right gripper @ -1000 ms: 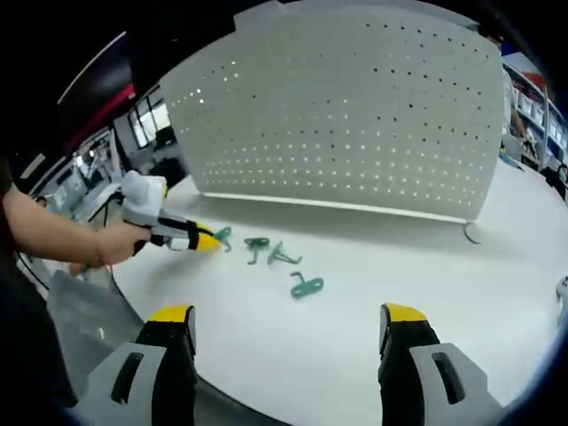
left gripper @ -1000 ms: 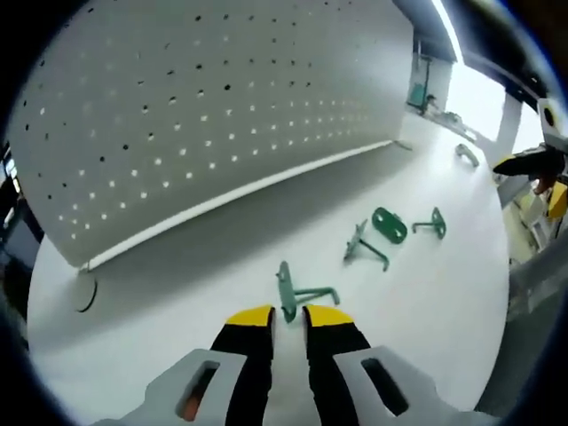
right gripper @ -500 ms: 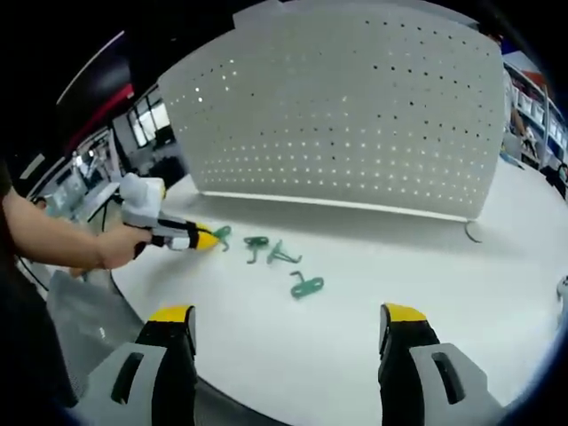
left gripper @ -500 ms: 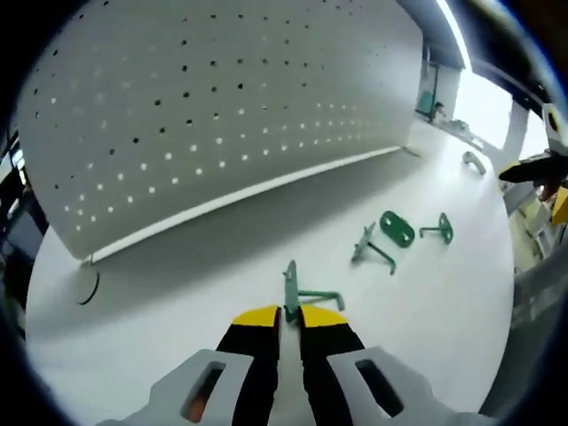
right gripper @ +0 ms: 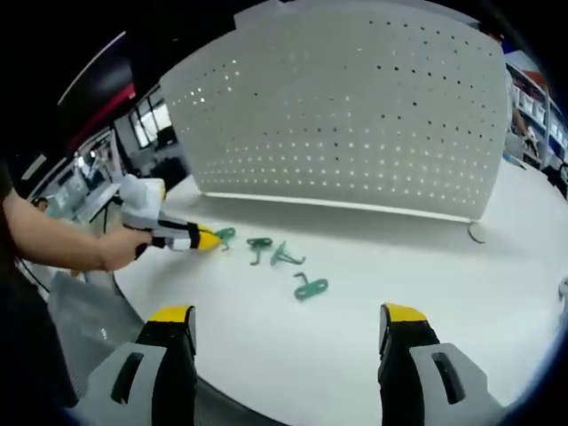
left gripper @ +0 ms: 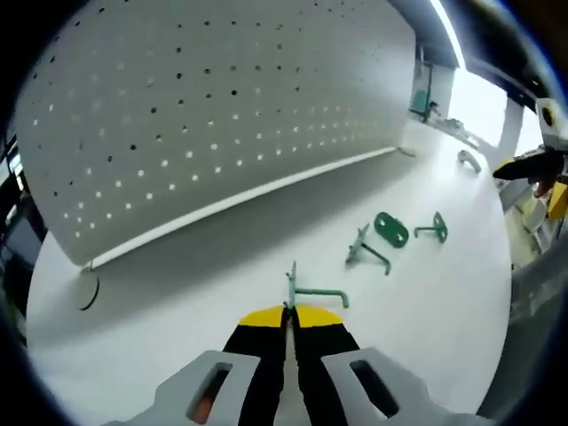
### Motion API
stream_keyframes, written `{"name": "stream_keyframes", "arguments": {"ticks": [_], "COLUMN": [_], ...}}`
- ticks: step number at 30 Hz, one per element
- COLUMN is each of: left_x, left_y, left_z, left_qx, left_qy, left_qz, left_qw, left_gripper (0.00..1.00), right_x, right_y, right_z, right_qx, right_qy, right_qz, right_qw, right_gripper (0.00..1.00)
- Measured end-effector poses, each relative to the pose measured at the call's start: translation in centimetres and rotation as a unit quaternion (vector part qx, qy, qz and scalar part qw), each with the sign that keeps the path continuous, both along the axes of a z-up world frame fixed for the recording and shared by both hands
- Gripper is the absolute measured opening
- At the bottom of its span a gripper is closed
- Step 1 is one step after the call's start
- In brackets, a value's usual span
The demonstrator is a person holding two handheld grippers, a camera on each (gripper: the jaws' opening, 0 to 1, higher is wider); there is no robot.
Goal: Insert the hook assembly into the mounting plate slot until the hook locks in place.
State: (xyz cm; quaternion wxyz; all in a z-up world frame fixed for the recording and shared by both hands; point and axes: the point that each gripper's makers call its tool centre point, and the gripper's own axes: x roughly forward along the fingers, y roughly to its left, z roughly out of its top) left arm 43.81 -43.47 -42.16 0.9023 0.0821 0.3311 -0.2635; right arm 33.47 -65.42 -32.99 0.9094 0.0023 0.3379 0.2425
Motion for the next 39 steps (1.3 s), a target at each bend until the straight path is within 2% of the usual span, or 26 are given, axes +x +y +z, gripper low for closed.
{"name": "stream_keyframes", "arguments": {"ticks": [10, 27, 39], "left_x": [0.2, -0.4, -0.4], "left_y": [0.0, 0.0, -0.1], "left_z": [0.7, 0.9, 2.1], "left_qx": [-0.004, 0.0, 0.002], "left_qy": [0.001, 0.011, -0.002], "left_qz": [-0.001, -0.007, -0.01], "left_qw": [1.0, 0.9999, 0.9999], "left_gripper": [0.03, 0.03, 0.03], "right_x": [-0.3, -0.5, -0.5], "right_y": [0.7, 0.9, 1.1], "right_z": [-0.2, 0.1, 0.3], "right_qx": [0.005, 0.007, 0.008], "right_qy": [0.003, 0.0, -0.004], "right_qz": [0.007, 0.01, 0.013], "right_qw": [1.0, 0.9999, 0.9999], "right_gripper": [0.86, 0.85, 0.85]}}
